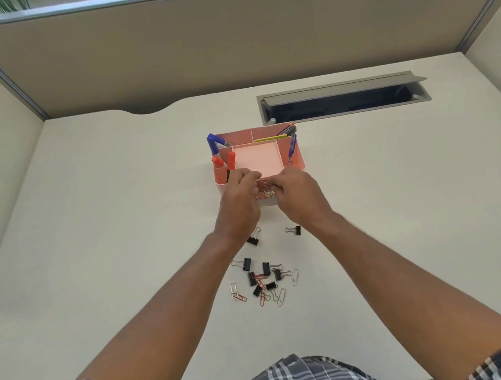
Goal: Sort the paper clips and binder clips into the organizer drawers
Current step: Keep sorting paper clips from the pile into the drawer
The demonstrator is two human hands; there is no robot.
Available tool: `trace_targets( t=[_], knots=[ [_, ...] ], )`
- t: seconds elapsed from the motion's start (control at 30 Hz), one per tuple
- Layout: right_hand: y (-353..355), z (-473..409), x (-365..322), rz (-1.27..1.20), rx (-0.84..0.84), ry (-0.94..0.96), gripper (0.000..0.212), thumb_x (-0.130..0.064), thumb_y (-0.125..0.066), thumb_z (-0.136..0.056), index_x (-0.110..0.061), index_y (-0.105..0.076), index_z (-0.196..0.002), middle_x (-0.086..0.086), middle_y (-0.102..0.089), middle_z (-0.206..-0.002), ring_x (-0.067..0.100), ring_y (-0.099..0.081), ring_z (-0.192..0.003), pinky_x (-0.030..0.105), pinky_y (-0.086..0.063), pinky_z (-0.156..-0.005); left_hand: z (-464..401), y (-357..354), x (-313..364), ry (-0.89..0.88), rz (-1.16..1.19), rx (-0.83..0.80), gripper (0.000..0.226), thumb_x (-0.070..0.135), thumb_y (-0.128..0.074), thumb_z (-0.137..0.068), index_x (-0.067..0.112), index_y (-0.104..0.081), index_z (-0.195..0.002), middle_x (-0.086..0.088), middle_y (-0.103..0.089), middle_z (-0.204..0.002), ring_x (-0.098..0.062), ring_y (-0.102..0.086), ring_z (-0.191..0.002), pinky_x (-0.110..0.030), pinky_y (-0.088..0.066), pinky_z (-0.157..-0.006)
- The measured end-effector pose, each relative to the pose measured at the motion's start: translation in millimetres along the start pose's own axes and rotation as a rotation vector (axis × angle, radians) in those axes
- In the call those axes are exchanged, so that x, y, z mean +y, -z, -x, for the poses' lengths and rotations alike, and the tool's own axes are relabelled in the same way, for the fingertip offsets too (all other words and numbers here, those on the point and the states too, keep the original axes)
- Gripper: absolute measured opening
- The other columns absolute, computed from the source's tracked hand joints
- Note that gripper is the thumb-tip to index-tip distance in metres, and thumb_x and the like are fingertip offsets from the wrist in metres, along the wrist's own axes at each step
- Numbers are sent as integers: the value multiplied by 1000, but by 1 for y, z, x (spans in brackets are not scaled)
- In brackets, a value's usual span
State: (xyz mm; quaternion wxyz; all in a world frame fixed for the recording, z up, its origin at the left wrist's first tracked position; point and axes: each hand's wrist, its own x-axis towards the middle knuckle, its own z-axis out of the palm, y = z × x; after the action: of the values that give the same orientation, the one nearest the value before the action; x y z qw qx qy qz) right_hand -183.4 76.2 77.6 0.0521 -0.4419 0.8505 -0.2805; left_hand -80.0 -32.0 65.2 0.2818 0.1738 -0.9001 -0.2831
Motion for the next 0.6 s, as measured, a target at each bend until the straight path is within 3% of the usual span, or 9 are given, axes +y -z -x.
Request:
trace_targets(
  t=[0.1, 0.27, 0.37, 0.47, 0.6],
  knots=[
    [2, 3, 0, -26, 1, 18, 30, -11, -51, -97, -23, -72, -115, 8, -65, -93, 23, -59, -84, 35, -52, -72, 5, 3, 1, -10, 36, 5, 26, -13, -53, -90, -3, -63, -112, -13, -59, -106, -21, -59, -97, -28, -54, -85],
    [2, 26, 1, -147, 33, 39, 18, -9, -57, -91, -12, -74, -96, 4, -69, -86, 20, -61, -79, 35, -53, -71, 25, 9, -2, -4, 65, 76, 19, -9, -52, -92, -2, -65, -104, -11, -62, -101, -19, -60, -92, -27, -54, -82],
    [-7, 51, 5, -134, -190, -15, 16, -18, -59, -92, -16, -73, -100, 0, -70, -93, 17, -62, -85, 33, -52, -80, 54, 10, -12, 33, 67, 15, 22, -12, -52, -87, 2, -65, -98, -7, -63, -94, -18, -60, -87, -32, -53, -76],
    [-23, 77, 7, -74, -440, -80, 24, -29, -61, -92, -24, -69, -114, -3, -64, -106, 14, -59, -96, 33, -50, -88, 91, 9, -22, 167, 87, -171, 27, -5, -57, -81, 13, -66, -99, 3, -61, -99, -10, -59, -92, -33, -52, -80],
    [-47, 106, 5, -5, -517, -17, 29, -28, -59, -90, -28, -64, -119, -2, -55, -112, 16, -49, -109, 31, -44, -85, 130, 11, -29, 236, 71, -322, 35, 8, -66, -74, 17, -67, -107, 6, -53, -107, -12, -54, -102, -34, -48, -91]
  ],
)
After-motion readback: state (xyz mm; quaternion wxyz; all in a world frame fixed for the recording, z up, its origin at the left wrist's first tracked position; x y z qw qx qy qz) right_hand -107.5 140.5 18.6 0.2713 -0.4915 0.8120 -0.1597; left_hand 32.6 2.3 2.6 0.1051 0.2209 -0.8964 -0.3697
